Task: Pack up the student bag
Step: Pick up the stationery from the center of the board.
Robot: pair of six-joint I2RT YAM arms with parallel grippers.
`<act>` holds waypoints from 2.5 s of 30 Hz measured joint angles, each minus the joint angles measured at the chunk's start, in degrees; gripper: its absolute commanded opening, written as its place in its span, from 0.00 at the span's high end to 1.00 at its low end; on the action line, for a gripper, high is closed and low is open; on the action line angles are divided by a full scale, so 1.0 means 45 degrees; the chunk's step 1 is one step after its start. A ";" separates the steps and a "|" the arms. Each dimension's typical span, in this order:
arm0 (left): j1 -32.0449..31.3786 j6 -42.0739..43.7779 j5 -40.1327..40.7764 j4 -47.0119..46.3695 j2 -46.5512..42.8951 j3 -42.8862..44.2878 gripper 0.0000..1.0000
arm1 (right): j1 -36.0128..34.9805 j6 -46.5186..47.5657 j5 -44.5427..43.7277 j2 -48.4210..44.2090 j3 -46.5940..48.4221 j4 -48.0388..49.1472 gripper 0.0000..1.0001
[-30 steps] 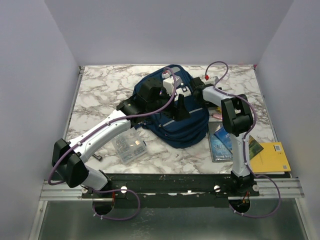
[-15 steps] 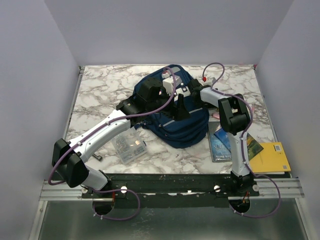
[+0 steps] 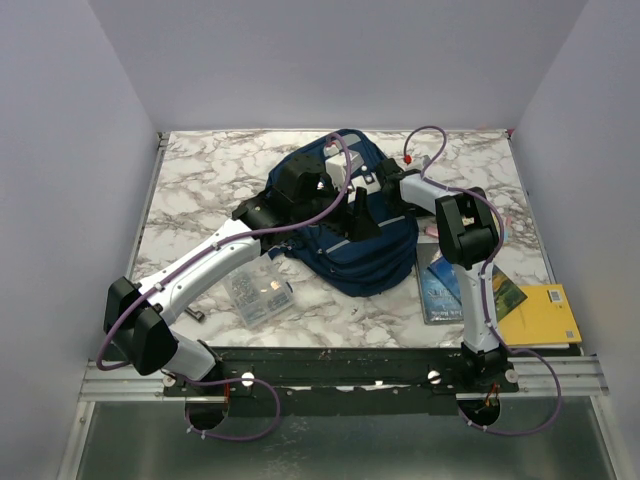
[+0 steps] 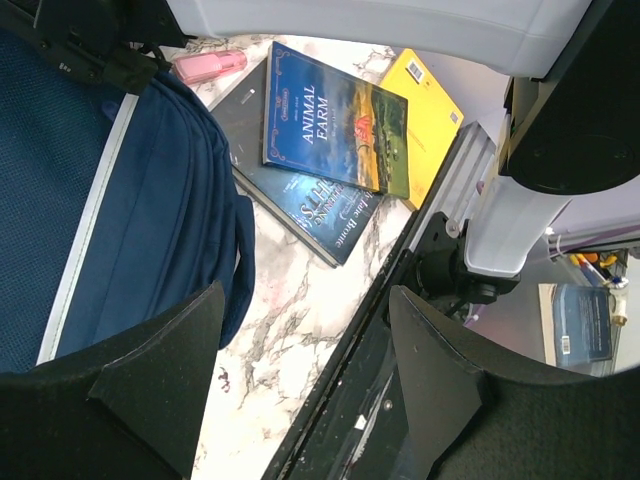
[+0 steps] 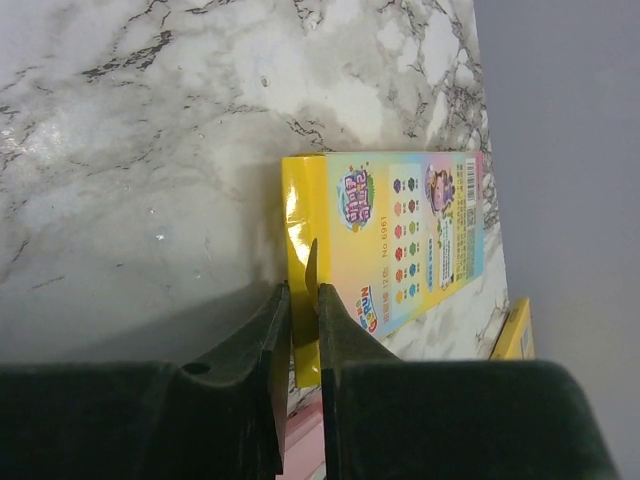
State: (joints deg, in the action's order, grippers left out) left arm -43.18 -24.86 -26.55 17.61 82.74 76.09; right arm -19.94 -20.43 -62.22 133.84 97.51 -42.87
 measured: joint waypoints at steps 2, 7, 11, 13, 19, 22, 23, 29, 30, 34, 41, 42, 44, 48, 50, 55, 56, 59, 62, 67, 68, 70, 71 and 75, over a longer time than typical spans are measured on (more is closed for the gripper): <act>0.0015 0.0000 -0.0010 0.0000 0.0005 0.0000 0.31 | -0.0019 0.0044 -0.0015 0.0000 0.0063 -0.0151 0.96; 0.0024 -0.0087 -0.0121 -0.0010 0.0010 0.0000 0.31 | -0.0063 0.0063 -0.0005 -0.0155 0.0160 -0.0622 0.99; 0.0024 -0.0092 -0.0160 -0.0083 0.0010 0.0000 0.31 | -0.0078 0.0068 0.0078 -0.0631 0.0102 -0.0962 0.99; 0.0029 -0.0097 -0.0160 -0.0092 0.0010 0.0000 0.31 | -0.0078 0.0010 0.0117 -0.1122 0.0005 -0.1161 0.99; 0.0083 -0.0092 -0.0165 -0.0102 0.0015 0.0000 0.31 | -0.0078 -0.0277 0.0578 -0.3356 -0.0797 -0.1316 0.99; 0.0087 -0.0092 -0.0165 -0.0126 0.0073 0.0000 0.32 | -0.0078 -0.0563 0.1054 -0.4527 -0.1175 -0.1389 0.99; 0.0087 -0.0092 -0.0165 -0.0151 0.0121 0.0000 0.32 | -0.0078 -0.0641 0.1195 -0.4901 -0.1302 -0.1379 0.99; -0.0058 0.0306 0.0403 -0.0155 0.0903 0.0024 0.31 | -0.0083 -0.0918 0.2113 -0.7344 -0.2463 -0.1370 0.99; -0.0204 0.0476 0.0714 -0.0121 0.1122 0.0063 0.31 | -0.0078 -0.0923 0.2254 -0.7766 -0.2671 -0.1311 0.99; -0.1039 0.1370 0.2705 0.0520 0.2181 0.0563 0.29 | -0.0078 -0.0889 0.3045 -0.9714 -0.3657 -0.0879 0.99; -0.2234 0.3011 0.6314 0.1515 0.4235 0.1666 0.25 | -0.0083 -0.0826 0.3730 -1.2118 -0.4983 -0.0112 0.99; -0.2385 0.3288 0.6853 0.1622 0.4503 0.1744 0.24 | -0.0078 -0.0816 0.3813 -1.2429 -0.5178 -0.0058 0.99; -0.2671 0.3852 0.7898 0.1812 0.4979 0.1807 0.24 | -0.0078 -0.0797 0.3978 -1.3080 -0.5518 0.0049 0.99; -0.3177 0.4590 0.9306 0.1996 0.5770 0.2040 0.28 | -0.0078 -0.0787 0.4216 -1.4377 -0.5950 0.0321 0.99; -0.3317 0.4852 0.9840 0.2050 0.6076 0.2142 0.30 | -0.0078 -0.0782 0.4430 -1.5091 -0.6115 0.0554 0.99; -0.3483 0.5285 1.0870 0.2157 0.6533 0.2263 0.41 | -0.0078 -0.0782 0.4954 -1.6592 -0.6601 0.0986 0.99; -0.3483 0.5401 1.1064 0.2191 0.6586 0.2322 0.46 | -0.0078 -0.0787 0.5051 -1.6718 -0.6635 0.0986 0.99; -0.3483 0.5668 1.1565 0.2205 0.6625 0.2404 0.64 | -0.0078 -0.0777 0.5387 -1.6849 -0.6654 0.0962 0.99; -0.3497 0.5843 1.1871 0.2225 0.6625 0.2458 0.75 | -0.0078 -0.0772 0.5804 -1.6951 -0.6654 0.0884 0.99; -0.3434 0.6003 1.2002 0.2263 0.6377 0.2482 1.00 | -0.0078 -0.0845 0.6790 -1.7354 -0.6654 0.0738 0.99; -0.3385 0.5999 1.1987 0.2288 0.6207 0.2482 1.00 | -0.0078 -0.0928 0.7048 -1.7422 -0.6654 0.0704 0.99; -0.3235 0.5979 1.1861 0.2327 0.5863 0.2482 1.00 | -0.0078 -0.1132 0.7640 -1.7539 -0.6654 0.0646 0.99; -0.3143 0.5955 1.1749 0.2331 0.5644 0.2482 1.00 | -0.0078 -0.1234 0.7927 -1.7578 -0.6654 0.0646 0.99; -0.2637 0.5493 1.1001 0.2453 0.4707 0.2463 1.00 | -0.0078 -0.1690 0.9107 -1.7597 -0.6499 0.0481 0.99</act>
State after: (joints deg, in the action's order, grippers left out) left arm -55.05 -0.14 22.96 28.64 103.92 87.18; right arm -20.29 -28.03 -21.23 54.65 68.27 -40.71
